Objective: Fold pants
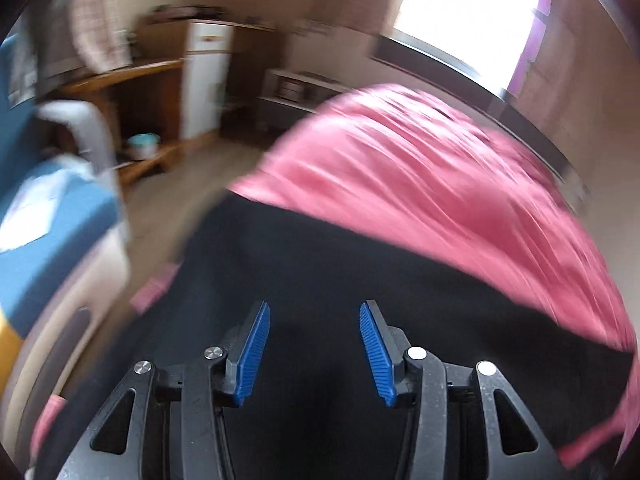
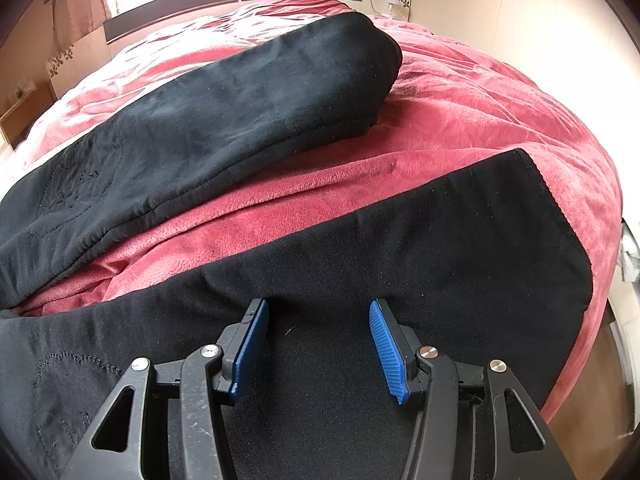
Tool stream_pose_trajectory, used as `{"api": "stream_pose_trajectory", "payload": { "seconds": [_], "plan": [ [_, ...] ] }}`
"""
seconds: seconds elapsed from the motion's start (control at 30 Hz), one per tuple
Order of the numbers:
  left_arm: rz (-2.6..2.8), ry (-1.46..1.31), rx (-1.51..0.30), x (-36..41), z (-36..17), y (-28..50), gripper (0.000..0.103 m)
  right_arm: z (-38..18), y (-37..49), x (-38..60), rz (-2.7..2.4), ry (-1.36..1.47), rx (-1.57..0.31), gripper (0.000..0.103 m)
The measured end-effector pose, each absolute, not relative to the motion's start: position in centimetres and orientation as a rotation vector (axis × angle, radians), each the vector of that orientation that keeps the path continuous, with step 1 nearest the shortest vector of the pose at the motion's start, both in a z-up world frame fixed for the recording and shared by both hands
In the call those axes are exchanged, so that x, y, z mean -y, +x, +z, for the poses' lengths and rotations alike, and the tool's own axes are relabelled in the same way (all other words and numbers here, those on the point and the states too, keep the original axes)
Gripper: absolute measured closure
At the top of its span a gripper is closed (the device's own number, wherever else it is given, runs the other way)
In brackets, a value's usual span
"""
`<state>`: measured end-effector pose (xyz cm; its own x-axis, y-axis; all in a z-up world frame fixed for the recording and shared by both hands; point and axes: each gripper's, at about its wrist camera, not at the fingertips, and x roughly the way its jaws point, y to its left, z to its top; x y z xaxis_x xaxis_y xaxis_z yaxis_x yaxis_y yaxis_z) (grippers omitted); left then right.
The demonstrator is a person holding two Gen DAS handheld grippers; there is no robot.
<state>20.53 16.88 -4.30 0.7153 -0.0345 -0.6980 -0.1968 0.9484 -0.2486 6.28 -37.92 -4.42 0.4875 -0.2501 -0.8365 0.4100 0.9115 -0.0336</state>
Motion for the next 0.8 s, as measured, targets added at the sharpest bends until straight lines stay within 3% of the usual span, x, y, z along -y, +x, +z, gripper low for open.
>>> {"api": "stream_pose_trajectory", "payload": {
  "seconds": [0.17,0.4,0.57,0.8],
  "plan": [
    [0.001,-0.146,-0.791,-11.0,-6.1,19.1,0.055,-4.2,6.2,37.9,-0.393,0.191,-0.97,0.048],
    [-0.013,-0.152,-0.79,-11.0,-8.0,18.3,0.05,-0.6,6.1,40.7,-0.236,0.38,-0.806,0.048],
    [-0.035,-0.187,-0.785,-11.6,-8.8,18.6,0.049,-2.2,9.4,46.9,-0.085,0.872,-0.759,0.029],
    [-0.039,-0.187,-0.77,-11.5,-9.0,18.1,0.049,-6.0,13.3,51.3,0.0,1.205,-0.629,0.029]
  ]
}}
